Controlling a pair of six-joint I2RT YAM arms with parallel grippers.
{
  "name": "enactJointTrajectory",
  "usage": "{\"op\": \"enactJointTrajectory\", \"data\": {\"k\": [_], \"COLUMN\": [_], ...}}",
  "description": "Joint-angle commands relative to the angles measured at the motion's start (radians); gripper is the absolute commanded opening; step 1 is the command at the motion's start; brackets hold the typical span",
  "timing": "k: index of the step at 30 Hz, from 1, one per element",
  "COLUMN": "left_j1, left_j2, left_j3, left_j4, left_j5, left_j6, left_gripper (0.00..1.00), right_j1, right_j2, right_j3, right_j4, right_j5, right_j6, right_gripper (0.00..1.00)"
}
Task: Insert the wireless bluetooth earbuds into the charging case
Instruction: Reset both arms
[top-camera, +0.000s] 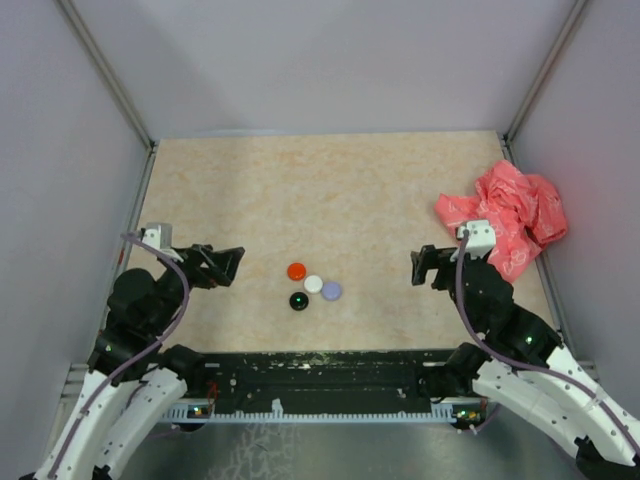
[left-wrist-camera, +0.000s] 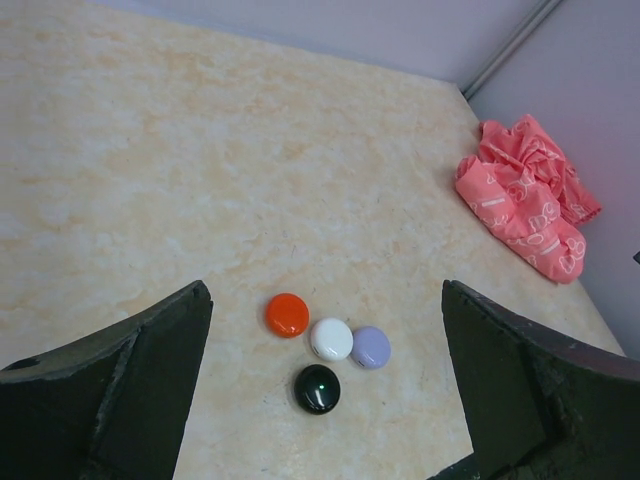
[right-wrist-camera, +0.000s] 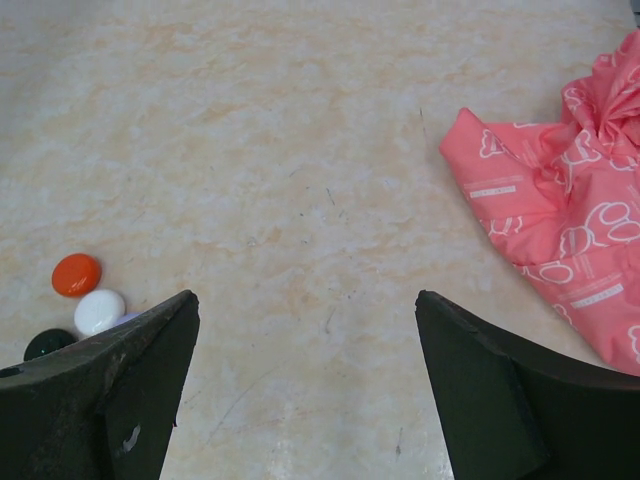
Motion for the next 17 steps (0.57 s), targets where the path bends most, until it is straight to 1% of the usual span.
{"op": "enactJointTrajectory", "data": {"k": [1, 6, 10, 17], "left_j1": [0.003, 0.003, 0.002, 0.004], "left_j2": [-0.055, -0.143, -0.202, -0.216], "left_j3": [0.023, -0.032, -0.056, -0.075], "left_j4": [-0.093, -0.060, -0.031, -0.034], "left_j5": [-0.026, -0.024, -0.021, -0.051], "left_j6": [0.062, 0.078, 0.092, 0.103], "left_gripper": [1.00, 1.00, 1.00, 1.00], "right_j1": [-0.007, -0.007, -0.006, -0.008], "right_j2": [-0.067, -0.126, -0.141, -0.137], "right_j3": [0.032, 0.017, 0.010, 0.004], "right_j4": [-0.009, -0.010, -0.009, -0.001], "right_j5": [0.063, 0.085, 0.085, 0.096], "right_j6": [0.003, -0.002, -0.005, -0.010], "right_gripper": [0.89, 0.89, 0.89, 0.89]}}
